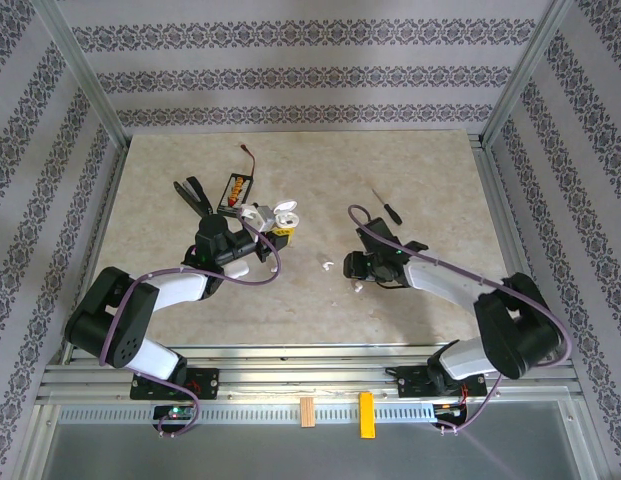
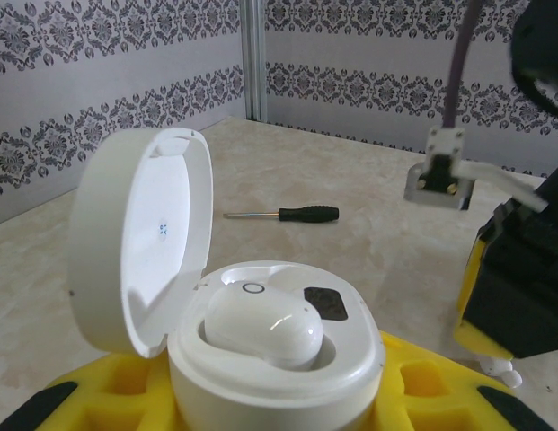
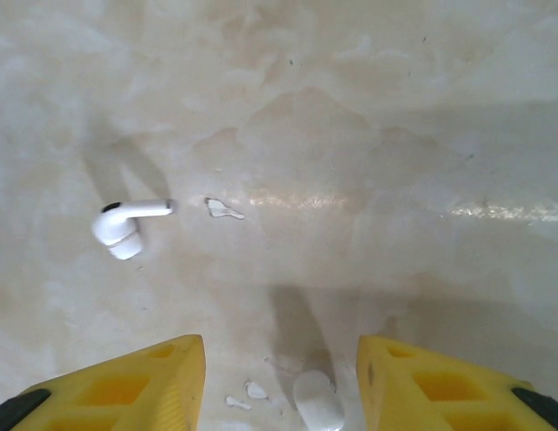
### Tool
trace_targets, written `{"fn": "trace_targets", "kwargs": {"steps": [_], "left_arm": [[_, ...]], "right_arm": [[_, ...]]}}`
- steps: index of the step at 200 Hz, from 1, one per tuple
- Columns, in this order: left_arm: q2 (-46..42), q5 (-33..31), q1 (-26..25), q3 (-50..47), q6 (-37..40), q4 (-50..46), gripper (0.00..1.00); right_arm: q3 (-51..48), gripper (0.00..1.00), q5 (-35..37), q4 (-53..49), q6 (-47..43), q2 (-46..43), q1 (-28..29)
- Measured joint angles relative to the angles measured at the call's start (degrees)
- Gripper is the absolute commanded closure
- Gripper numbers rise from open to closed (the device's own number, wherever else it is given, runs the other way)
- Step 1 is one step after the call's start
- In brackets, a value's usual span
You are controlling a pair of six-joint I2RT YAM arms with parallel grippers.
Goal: Insert wireless bluetooth earbuds into charging case
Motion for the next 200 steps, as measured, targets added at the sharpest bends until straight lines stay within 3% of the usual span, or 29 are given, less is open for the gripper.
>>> {"fn": "trace_targets", "kwargs": {"steps": [28, 79, 105, 147, 200], "left_arm": [[0.0, 0.0, 0.2, 0.0, 0.0, 0.0, 0.76], [0.0, 0.2, 0.2, 0.0, -0.4, 0.0, 0.76], [0.0, 0.2, 0.2, 0.0, -0.5, 0.0, 0.76], [0.0, 0.2, 0.2, 0.0, -0.5, 0.0, 0.76], [0.0, 0.2, 0.2, 0.0, -0.5, 0.0, 0.76]], "right_arm": [[-0.3, 0.59, -1.6, 0.0, -0.9, -0.9, -0.8], [-1.6, 0.64, -15.0, 0.8, -6.8, 3.8, -9.2], [-2.0, 0.65, -18.8, 1.1, -8.7, 5.6, -9.8], [-3.1, 0.65, -20.7, 2.1, -10.2, 5.9, -9.8], [-4.3, 0.73, -21.6, 3.0, -11.0, 5.8, -9.8]]}}
